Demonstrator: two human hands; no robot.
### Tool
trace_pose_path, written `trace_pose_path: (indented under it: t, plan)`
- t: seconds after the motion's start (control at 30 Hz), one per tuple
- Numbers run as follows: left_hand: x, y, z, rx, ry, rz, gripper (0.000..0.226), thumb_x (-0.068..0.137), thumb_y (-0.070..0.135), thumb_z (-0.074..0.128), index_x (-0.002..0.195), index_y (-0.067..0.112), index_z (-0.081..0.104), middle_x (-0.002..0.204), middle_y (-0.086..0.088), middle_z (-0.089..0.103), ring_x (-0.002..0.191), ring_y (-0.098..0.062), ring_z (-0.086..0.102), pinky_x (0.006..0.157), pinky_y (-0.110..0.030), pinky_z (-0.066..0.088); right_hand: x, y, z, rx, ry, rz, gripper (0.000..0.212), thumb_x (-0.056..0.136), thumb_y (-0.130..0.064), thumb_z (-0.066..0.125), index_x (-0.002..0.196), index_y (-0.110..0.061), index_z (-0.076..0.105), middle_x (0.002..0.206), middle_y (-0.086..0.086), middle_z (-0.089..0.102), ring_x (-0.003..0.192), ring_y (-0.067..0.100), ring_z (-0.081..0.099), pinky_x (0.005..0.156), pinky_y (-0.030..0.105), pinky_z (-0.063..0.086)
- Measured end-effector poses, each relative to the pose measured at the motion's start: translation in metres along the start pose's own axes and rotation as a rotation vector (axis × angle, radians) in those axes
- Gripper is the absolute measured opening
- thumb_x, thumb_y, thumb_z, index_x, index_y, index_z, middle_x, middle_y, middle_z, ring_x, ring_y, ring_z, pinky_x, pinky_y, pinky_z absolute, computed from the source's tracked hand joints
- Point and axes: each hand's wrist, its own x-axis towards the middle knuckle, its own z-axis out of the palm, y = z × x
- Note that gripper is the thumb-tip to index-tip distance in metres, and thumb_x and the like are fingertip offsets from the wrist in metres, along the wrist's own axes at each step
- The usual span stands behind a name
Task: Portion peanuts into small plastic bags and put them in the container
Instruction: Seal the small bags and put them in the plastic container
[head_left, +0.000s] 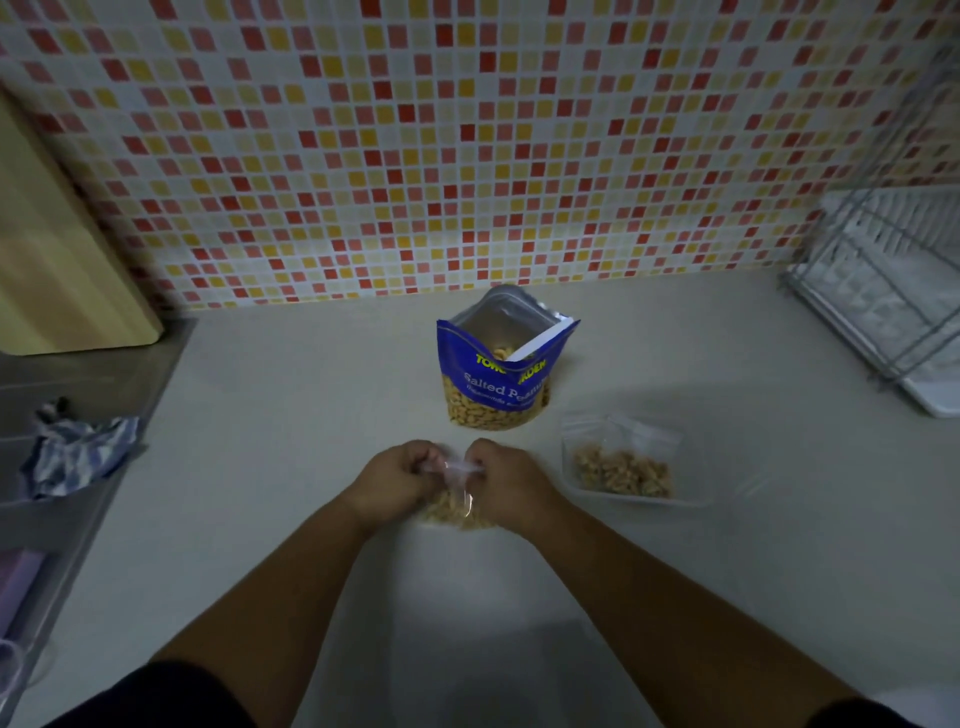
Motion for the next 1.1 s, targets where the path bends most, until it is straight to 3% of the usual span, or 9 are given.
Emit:
trace_pose_path:
  t: [0.1,0.2,0.3,0.4,0.57,0.7,0.8,0.9,1.1]
  plan:
    - [0.002,0.016,0.003,-0.195,-0.066,0.042,0.011,0.079,0.006,0.069,0.078,0.013,0.061,0.063,-0.001,0.058,0.053,-0.009,0.047,0.049,-0.02,0.037,-0.006,-0.001,-0.022,0.181,0.053,0.033,0.011,0.083,-0.02,0.062,0.079,-0.026,0.054,0.08,-0.002,0.058,0.076,0.017,0.054,0.058,0.022,0.038]
    - [0.011,0.042,0.019,-0.307,-0.118,0.084,0.015,0.072,0.018,0.07,0.084,0.012,0.063,0.079,-0.014,0.058,0.064,-0.017,0.047,0.053,-0.024,0.035,-0.016,0.005,-0.058,0.256,0.13,0.054,0.011,0.076,-0.024,0.068,0.076,-0.028,0.057,0.08,-0.001,0.061,0.076,0.016,0.056,0.061,0.023,0.042]
    - [0.024,0.069,0.052,-0.293,-0.109,0.151,0.012,0.078,0.013,0.07,0.074,0.021,0.062,0.071,-0.004,0.06,0.063,-0.015,0.047,0.056,-0.026,0.036,-0.023,0.027,-0.094,0.251,0.214,0.088,0.015,0.068,-0.032,0.068,0.074,-0.024,0.057,0.078,0.0,0.06,0.075,0.015,0.054,0.065,0.025,0.04]
    - [0.041,0.093,0.091,-0.198,-0.052,0.207,0.02,0.08,0.009,0.069,0.069,0.024,0.061,0.058,0.009,0.056,0.053,-0.006,0.046,0.054,-0.023,0.038,-0.026,0.06,-0.121,0.133,0.253,0.169,0.016,0.077,-0.03,0.071,0.076,-0.023,0.057,0.079,0.0,0.059,0.076,0.015,0.054,0.061,0.021,0.038]
    - [0.066,0.11,0.137,0.021,-0.027,0.24,0.021,0.077,0.008,0.068,0.069,0.026,0.06,0.067,0.007,0.058,0.061,-0.007,0.051,0.06,-0.023,0.04,-0.026,0.111,-0.138,0.011,0.23,0.249,0.006,0.079,-0.025,0.065,0.083,-0.023,0.061,0.084,0.004,0.065,0.09,0.025,0.064,0.074,0.027,0.046]
    - [0.072,0.103,0.151,0.249,-0.006,0.24,0.021,0.078,0.007,0.065,0.074,0.027,0.059,0.08,0.0,0.065,0.073,-0.015,0.059,0.062,-0.02,0.042,-0.026,0.132,-0.127,-0.232,0.248,0.205,0.022,0.084,-0.029,0.059,0.102,-0.017,0.064,0.1,0.012,0.069,0.101,0.031,0.061,0.082,0.029,0.046]
    - [0.073,0.1,0.156,0.424,0.051,0.299,0.011,0.076,0.008,0.063,0.079,0.018,0.063,0.081,-0.009,0.069,0.075,-0.025,0.063,0.064,-0.024,0.043,-0.027,0.135,-0.117,-0.36,0.364,0.161,0.022,0.079,-0.025,0.061,0.097,-0.015,0.067,0.087,0.015,0.069,0.089,0.033,0.062,0.075,0.03,0.046]
    - [0.072,0.096,0.159,0.608,0.094,0.407,0.015,0.071,0.017,0.057,0.084,0.014,0.064,0.082,-0.012,0.066,0.081,-0.034,0.061,0.071,-0.033,0.047,-0.029,0.14,-0.11,-0.491,0.442,0.144,0.023,0.056,-0.027,0.071,0.076,-0.015,0.067,0.066,0.008,0.065,0.07,0.033,0.061,0.061,0.031,0.046]
    - [0.066,0.097,0.165,0.661,0.229,0.376,0.041,0.076,0.025,0.069,0.114,0.022,0.054,0.113,-0.007,0.05,0.108,-0.028,0.045,0.089,-0.033,0.038,-0.032,0.145,-0.106,-0.406,0.467,0.237,0.052,0.07,-0.035,0.066,0.117,-0.018,0.052,0.112,0.009,0.052,0.106,0.031,0.046,0.087,0.039,0.037]
